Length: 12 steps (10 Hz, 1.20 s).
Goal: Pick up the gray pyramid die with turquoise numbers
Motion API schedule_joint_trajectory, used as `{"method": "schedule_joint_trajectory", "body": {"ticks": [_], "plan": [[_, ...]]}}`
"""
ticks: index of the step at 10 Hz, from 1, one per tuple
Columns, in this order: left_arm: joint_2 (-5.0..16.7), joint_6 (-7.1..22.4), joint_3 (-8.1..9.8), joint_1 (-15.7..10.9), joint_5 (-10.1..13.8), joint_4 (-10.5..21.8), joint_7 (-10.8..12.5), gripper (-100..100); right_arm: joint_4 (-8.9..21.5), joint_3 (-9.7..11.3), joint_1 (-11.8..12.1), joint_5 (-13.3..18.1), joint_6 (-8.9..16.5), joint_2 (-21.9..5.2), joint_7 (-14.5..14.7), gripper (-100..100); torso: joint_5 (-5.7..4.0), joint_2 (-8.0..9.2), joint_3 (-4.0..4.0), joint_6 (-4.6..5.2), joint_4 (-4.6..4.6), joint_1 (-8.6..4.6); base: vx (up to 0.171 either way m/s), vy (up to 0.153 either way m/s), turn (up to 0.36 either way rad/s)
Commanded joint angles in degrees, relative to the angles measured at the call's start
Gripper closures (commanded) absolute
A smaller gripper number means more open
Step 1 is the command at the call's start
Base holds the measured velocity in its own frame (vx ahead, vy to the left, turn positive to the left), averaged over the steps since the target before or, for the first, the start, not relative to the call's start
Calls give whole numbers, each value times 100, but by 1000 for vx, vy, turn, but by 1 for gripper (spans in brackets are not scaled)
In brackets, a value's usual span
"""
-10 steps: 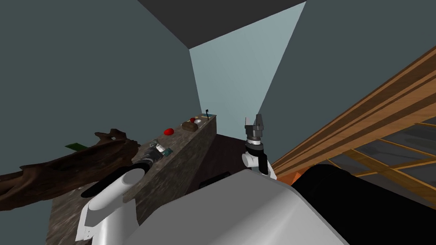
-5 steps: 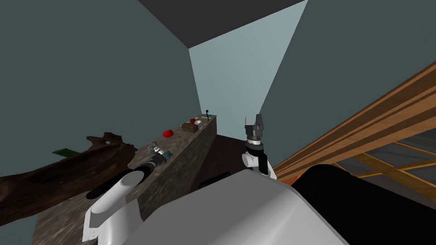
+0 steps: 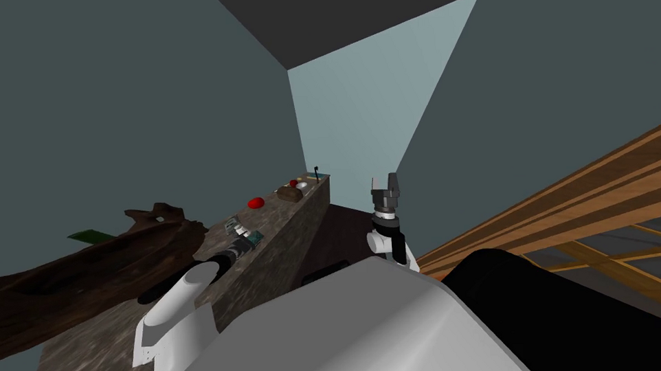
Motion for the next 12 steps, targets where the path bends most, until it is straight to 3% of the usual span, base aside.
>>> {"method": "schedule_joint_trajectory", "body": {"ticks": [1, 3, 4, 8, 9, 10, 11, 12], "plan": [[-10, -176, -79, -34, -43, 154, -7, -100, 0, 0, 0, 0, 0, 0, 0, 0, 0, 0, 0, 0, 0, 0, 28, 12, -23], [-1, -195, -88, -48, -45, 199, -14, -100, 0, 0, 0, 0, 0, 0, 0, 0, 0, -8, -4, 1, -1, 1, 32, 20, -13], [-2, -219, -93, -51, -48, 210, -14, 100, 0, 0, 0, 0, 0, 0, 0, 0, -1, -2, -1, 0, -1, -2, 0, 0, 0], [-1, -218, -93, -51, -47, 208, -15, 100, 0, 0, 0, 0, 0, 0, 0, 0, -2, 7, 4, 0, 1, -7, 0, 0, 0], [-1, -218, -93, -51, -48, 208, -15, 0, 0, 0, 0, 0, 0, 0, 0, 0, -2, 7, 4, 0, 2, -7, 0, 0, 0], [-3, -59, -26, -11, -14, 51, -2, 100, 0, 0, 0, 0, 0, 0, 0, 0, -2, 7, 4, 0, 2, -8, -24, -12, 20], [-5, -149, -58, -23, -23, 121, -14, 100, 0, 0, 0, 0, 0, 0, 0, 0, -4, 18, 10, -4, 3, -12, -16, -8, 13], [-4, -128, -51, -18, -20, 108, -14, 0, 0, 0, 0, 0, 0, 0, 0, 0, -3, 16, 10, 0, 4, -11, 0, 0, 0]]}}
